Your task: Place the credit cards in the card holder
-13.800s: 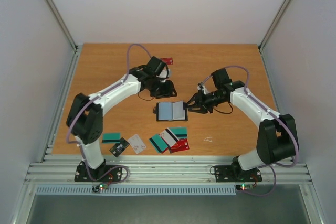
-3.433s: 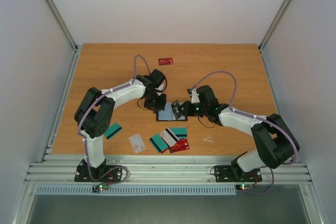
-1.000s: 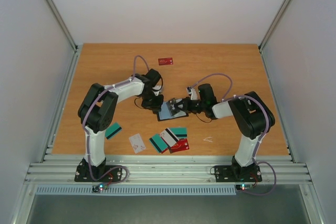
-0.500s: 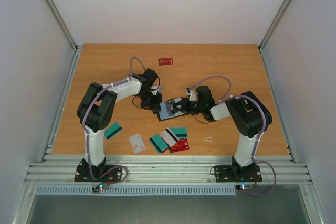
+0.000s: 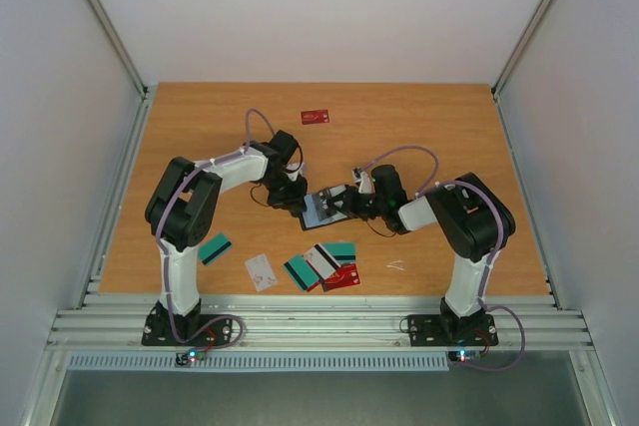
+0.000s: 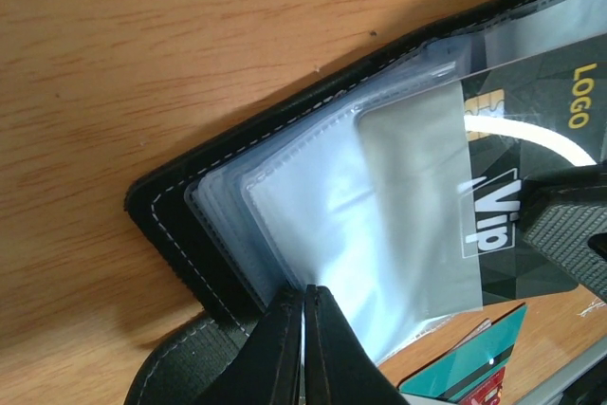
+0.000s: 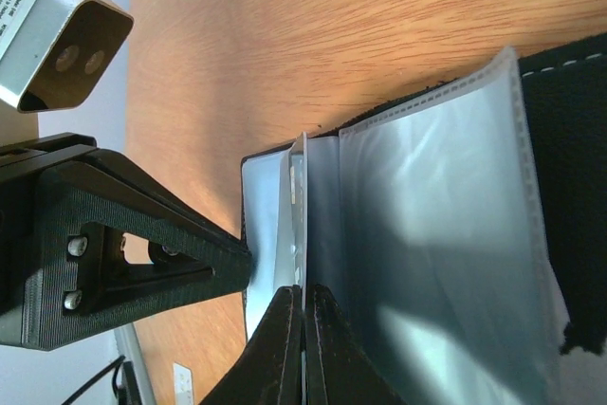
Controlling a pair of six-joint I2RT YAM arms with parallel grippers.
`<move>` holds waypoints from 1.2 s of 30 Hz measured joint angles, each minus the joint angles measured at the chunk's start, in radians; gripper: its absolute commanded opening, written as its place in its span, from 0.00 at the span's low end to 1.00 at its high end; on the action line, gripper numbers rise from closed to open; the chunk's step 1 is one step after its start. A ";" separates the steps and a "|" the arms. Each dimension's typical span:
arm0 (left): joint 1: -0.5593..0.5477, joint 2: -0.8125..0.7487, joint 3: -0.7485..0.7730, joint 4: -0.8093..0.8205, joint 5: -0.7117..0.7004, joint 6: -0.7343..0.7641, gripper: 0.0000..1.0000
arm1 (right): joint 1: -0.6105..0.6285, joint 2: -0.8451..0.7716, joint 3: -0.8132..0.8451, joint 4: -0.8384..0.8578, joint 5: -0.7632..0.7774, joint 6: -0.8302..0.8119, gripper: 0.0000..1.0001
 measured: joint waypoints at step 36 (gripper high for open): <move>-0.002 0.000 0.000 0.004 -0.004 0.012 0.04 | 0.004 -0.098 0.258 -0.702 0.026 -0.368 0.51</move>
